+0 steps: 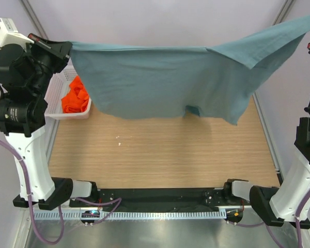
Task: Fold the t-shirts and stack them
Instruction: Flatten the tshirt out
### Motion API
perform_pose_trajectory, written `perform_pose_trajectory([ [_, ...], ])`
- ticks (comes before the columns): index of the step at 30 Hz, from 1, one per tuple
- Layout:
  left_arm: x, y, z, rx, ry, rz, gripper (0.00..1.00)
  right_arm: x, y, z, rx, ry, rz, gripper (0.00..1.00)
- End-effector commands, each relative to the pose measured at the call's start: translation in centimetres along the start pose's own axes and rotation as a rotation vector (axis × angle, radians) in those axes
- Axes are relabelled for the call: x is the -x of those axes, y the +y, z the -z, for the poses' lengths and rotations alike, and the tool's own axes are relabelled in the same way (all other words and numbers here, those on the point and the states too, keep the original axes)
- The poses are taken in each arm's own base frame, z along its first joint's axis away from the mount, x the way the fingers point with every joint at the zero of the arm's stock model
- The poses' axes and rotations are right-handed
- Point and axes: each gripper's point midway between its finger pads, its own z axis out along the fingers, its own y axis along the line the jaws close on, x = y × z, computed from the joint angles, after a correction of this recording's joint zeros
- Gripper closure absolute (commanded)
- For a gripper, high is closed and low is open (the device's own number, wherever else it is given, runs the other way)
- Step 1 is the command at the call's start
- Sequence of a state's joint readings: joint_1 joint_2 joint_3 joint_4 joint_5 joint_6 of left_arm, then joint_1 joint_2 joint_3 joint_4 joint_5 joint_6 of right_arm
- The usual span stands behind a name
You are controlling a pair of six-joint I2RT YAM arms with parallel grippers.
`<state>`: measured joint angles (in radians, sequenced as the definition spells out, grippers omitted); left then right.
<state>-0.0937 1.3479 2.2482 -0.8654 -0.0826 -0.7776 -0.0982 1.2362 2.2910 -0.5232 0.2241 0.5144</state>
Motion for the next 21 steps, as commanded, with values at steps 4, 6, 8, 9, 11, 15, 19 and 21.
perform_pose_trajectory([
  [4, 1.6, -1.0, -1.3, -0.038, -0.057, -0.015, 1.0, 1.9, -0.3, -2.1, -0.029, -0.118, 0.043, 0.99],
  [6, 1.6, -1.3, -1.4, -0.047, -0.055, -0.011, 1.0, 2.6, 0.1, -2.0, -0.018, -0.132, 0.04, 0.98],
  [8, 1.9, -1.8, -0.8, -0.062, -0.062, -0.015, 1.0, 3.1, 0.3, -1.6, -0.01, -0.144, 0.042, 0.99],
  [9, 2.0, -2.2, -0.5, -0.076, -0.062, -0.018, 1.0, 3.5, 0.4, -1.4, -0.009, -0.152, 0.043, 0.99],
  [11, 2.3, -2.8, 0.4, -0.094, -0.074, -0.023, 1.0, 4.9, 1.0, -0.5, 0.006, -0.182, 0.045, 0.98],
  [15, 4.0, -4.7, 3.8, -0.154, -0.129, -0.047, 1.0, 7.8, 2.1, 1.9, 0.039, -0.231, 0.052, 0.99],
  [19, 5.6, -6.2, 8.0, -0.216, -0.185, -0.073, 1.0, 11.2, 3.3, 5.2, 0.08, -0.306, 0.042, 0.99],
  [21, 6.7, -6.2, 9.9, -0.221, -0.225, -0.077, 1.0, 12.9, 3.9, 7.1, 0.101, -0.345, 0.018, 0.98],
])
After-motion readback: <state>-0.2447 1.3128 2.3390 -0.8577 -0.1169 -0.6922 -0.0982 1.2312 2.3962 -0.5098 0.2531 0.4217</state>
